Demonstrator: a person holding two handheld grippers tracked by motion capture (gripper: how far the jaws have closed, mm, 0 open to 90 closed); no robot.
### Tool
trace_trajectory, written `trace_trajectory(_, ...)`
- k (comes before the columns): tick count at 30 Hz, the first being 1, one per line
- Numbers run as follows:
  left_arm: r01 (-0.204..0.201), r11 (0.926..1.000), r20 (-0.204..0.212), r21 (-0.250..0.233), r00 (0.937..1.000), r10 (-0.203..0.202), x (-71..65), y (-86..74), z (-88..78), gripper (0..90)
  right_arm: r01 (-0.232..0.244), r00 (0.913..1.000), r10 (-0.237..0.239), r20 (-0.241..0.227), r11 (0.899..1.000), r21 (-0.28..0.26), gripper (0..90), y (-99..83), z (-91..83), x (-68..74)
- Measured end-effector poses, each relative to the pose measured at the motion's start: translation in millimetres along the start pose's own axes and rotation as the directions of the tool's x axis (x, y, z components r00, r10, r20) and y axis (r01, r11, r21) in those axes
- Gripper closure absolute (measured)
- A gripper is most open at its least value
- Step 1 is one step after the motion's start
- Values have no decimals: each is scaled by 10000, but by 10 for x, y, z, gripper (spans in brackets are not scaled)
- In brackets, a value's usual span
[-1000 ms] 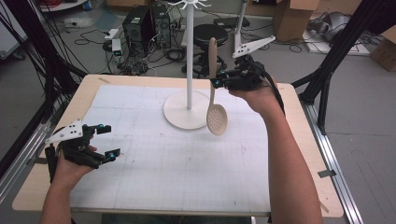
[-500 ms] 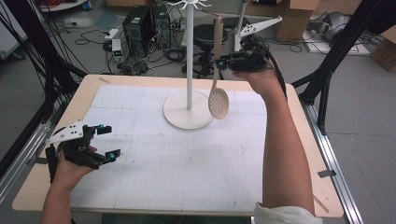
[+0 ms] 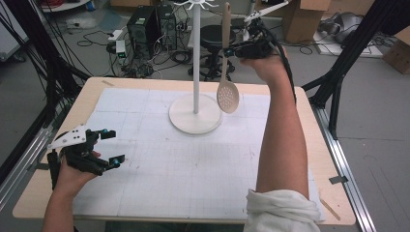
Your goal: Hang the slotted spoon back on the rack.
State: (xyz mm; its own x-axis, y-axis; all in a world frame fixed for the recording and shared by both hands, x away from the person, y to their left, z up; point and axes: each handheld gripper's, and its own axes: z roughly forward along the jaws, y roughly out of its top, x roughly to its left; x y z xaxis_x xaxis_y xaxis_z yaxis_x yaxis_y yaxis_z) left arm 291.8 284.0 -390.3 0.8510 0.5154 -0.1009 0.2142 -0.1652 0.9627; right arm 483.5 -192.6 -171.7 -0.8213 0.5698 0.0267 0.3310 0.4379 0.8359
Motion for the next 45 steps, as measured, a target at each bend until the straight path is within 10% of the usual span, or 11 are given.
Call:
trace_trajectory(32, 21, 9996, 39, -288, 10000, -20, 6, 19, -48, 21, 139, 9999, -135, -84, 9986, 515, 747, 210, 341, 110)
trace_trajectory(35, 17, 9996, 51, -272, 10000, -16, 6, 18, -44, 21, 112, 9994, -114, 325, 9999, 65, 559, 189, 324, 129)
trace_trajectory(45, -5, 9998, 83, -198, 10000, 7, -3, 19, -23, 21, 252, 9993, -244, 290, 9993, -261, 448, -35, 143, 163)
